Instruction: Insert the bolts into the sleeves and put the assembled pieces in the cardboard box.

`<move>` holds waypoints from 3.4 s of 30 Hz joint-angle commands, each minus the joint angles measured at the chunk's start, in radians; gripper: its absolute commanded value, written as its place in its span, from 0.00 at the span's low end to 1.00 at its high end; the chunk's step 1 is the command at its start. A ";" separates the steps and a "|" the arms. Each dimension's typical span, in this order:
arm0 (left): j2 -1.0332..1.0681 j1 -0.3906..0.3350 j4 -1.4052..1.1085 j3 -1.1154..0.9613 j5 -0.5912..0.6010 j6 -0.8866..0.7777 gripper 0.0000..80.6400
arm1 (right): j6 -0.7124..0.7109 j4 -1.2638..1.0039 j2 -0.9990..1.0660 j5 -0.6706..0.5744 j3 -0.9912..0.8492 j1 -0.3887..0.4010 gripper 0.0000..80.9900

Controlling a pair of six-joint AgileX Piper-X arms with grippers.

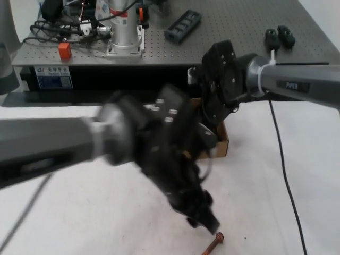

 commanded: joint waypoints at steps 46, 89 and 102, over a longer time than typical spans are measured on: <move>-0.443 0.280 0.185 0.293 -0.399 -0.167 0.01 | -0.462 0.386 -0.068 -0.067 -0.019 0.197 0.43; -0.633 0.310 -0.202 0.329 0.205 -0.353 0.01 | -0.280 0.287 -0.589 -0.578 0.375 0.026 0.02; -0.628 0.310 -0.905 0.466 0.418 -0.773 0.01 | 0.208 -0.389 -0.978 -0.880 0.922 0.202 0.02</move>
